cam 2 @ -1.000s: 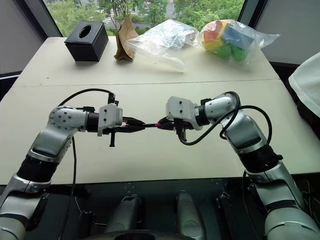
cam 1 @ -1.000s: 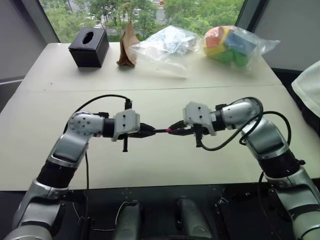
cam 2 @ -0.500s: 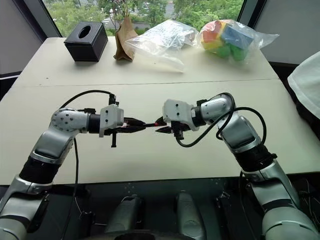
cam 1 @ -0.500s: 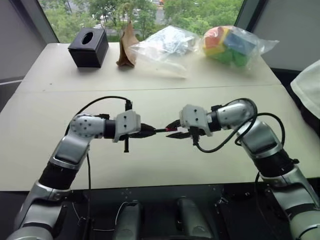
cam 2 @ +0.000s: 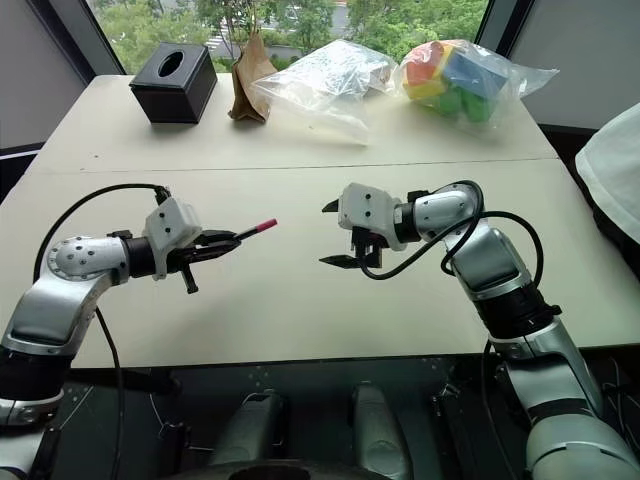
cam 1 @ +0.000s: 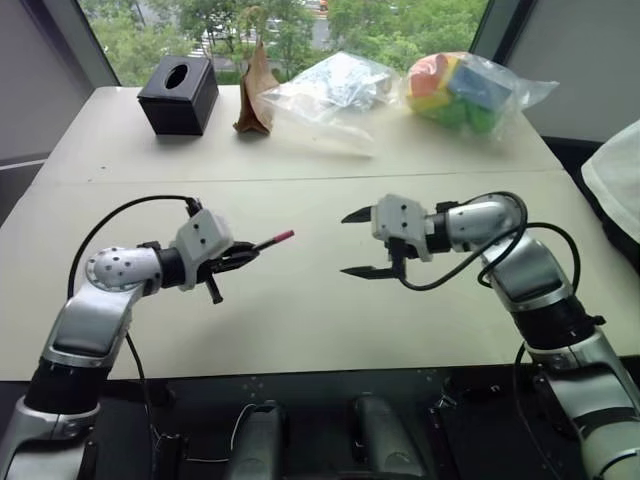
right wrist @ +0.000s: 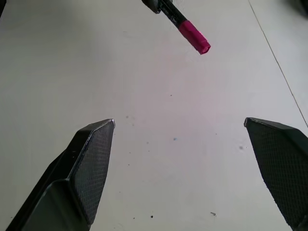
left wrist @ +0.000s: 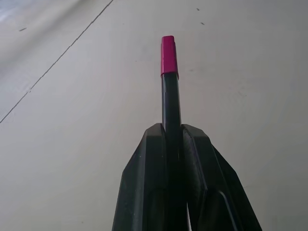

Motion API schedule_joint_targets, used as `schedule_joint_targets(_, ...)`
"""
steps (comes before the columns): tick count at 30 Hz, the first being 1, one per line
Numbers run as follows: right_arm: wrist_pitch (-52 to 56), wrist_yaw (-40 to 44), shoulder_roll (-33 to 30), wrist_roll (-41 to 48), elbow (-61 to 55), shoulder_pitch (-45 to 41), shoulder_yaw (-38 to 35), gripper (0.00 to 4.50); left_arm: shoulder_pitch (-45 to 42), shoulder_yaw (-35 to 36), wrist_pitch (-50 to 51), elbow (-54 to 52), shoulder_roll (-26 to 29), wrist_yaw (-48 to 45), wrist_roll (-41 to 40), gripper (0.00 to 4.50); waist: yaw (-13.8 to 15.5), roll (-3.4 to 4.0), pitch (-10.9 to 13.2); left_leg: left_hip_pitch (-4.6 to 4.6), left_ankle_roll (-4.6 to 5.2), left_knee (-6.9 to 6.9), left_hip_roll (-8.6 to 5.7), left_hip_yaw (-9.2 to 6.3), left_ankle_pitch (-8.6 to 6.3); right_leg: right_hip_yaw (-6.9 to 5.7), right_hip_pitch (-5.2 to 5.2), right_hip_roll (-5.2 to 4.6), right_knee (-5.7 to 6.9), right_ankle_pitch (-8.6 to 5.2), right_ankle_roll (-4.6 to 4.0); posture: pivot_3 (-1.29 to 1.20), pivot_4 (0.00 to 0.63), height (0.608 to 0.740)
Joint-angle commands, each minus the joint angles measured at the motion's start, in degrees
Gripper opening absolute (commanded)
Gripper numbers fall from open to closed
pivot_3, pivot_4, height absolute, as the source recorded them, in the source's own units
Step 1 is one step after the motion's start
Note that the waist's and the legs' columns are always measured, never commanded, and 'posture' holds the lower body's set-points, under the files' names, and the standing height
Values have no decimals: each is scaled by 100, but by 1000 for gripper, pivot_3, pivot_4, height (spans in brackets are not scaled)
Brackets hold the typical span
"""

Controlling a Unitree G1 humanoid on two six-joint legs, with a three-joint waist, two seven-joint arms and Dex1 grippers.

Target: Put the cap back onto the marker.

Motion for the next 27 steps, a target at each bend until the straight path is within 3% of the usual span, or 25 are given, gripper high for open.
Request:
schedule_joint_targets(1,128,-238,128,219,-328,-1,-256,4441,233,578,880,-587,-126,750,-160,0,-3,0,0,1,0,0,1,0,0,0,0,0,2,0,0,0,150,740)
schedule_joint_targets(10,297,-621,461,418,-355,-101,-271,4441,646,1467,2932,-1447,-1473,3000,-65,0,11,-2,-1,5,-1,5,-2,-2,0,1,-1,-6,21,0,0,0,150,740)
schedule_joint_targets(14,285,-657,478,435,-342,-128,-250,4441,656,1655,3006,-1210,-1749,3596,120,0,43,-2,-1,7,-2,6,-8,-2,1,0,-1,-10,28,0,0,0,150,740)
schedule_joint_targets(22,320,-725,437,437,-430,-71,-263,4441,802,1535,2818,-940,-1887,3811,67,0,125,-2,-1,10,-4,6,-16,1,1,1,-1,-18,29,0,-1,0,150,740)
schedule_joint_targets(27,330,-759,403,438,-485,-23,-267,4500,931,1468,2823,-1079,-2025,3856,-12,2431,122,-2,-1,9,-4,6,-17,0,1,0,-1,-19,28,-1,-2,0,150,740)
